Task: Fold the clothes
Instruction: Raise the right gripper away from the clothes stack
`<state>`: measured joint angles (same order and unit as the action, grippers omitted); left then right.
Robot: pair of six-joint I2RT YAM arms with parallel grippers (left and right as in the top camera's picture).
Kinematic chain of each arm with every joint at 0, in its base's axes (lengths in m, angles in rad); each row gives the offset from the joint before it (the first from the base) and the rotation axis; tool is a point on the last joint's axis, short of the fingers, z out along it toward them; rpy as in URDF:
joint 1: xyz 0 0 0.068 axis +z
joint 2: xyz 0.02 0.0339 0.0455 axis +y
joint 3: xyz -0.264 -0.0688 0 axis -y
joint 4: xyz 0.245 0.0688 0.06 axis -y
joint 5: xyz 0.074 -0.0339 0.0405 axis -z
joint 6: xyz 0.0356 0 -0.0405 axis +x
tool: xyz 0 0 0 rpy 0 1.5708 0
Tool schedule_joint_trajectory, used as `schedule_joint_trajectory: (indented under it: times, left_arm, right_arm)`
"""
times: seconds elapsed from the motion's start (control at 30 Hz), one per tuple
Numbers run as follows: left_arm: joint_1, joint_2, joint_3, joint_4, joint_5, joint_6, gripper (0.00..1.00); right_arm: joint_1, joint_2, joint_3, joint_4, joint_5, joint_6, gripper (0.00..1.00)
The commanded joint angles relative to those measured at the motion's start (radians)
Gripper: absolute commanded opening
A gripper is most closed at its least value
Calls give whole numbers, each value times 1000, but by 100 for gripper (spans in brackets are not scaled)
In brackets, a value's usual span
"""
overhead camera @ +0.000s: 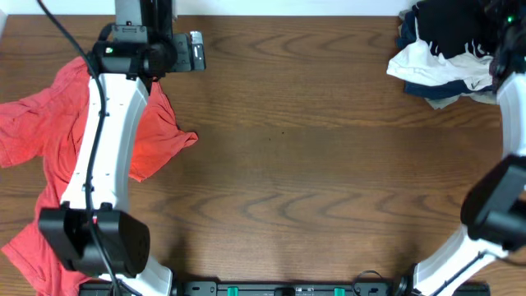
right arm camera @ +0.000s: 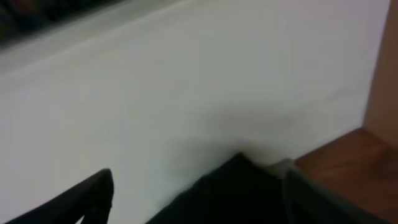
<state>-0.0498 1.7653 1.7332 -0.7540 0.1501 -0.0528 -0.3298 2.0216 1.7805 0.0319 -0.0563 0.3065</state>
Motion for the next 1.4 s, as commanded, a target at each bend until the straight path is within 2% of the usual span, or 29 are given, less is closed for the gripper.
schedule_joint_trajectory:
  times: [0.0, 0.1, 0.23, 0.4, 0.63, 0.8, 1.0, 1.37]
  left_arm:
    - [-3, 15, -10, 9, -2, -9, 98]
    - [-3, 24, -10, 19, -2, -9, 98]
    - [-3, 25, -10, 27, -2, -9, 98]
    - [-3, 25, -10, 31, -2, -9, 98]
    - [-3, 26, -10, 30, -2, -9, 98]
    - [-3, 26, -10, 30, -2, -9, 98]
    - [-3, 26, -10, 29, -2, -9, 98]
    - [-3, 26, -10, 0, -2, -9, 98]
  right_arm:
    - [16, 119, 217, -112, 30, -120, 90]
    - [19, 239, 426, -270, 24, -160, 98]
    - [19, 344, 567, -415, 14, -209, 99]
    - [24, 442, 571, -549, 15, -285, 99]
    - [29, 599, 571, -687, 14, -296, 99]
    - [34, 624, 571, -761, 15, -296, 99]
    - [32, 512, 576, -786, -6, -296, 99]
    - [37, 27, 576, -928, -38, -297, 99]
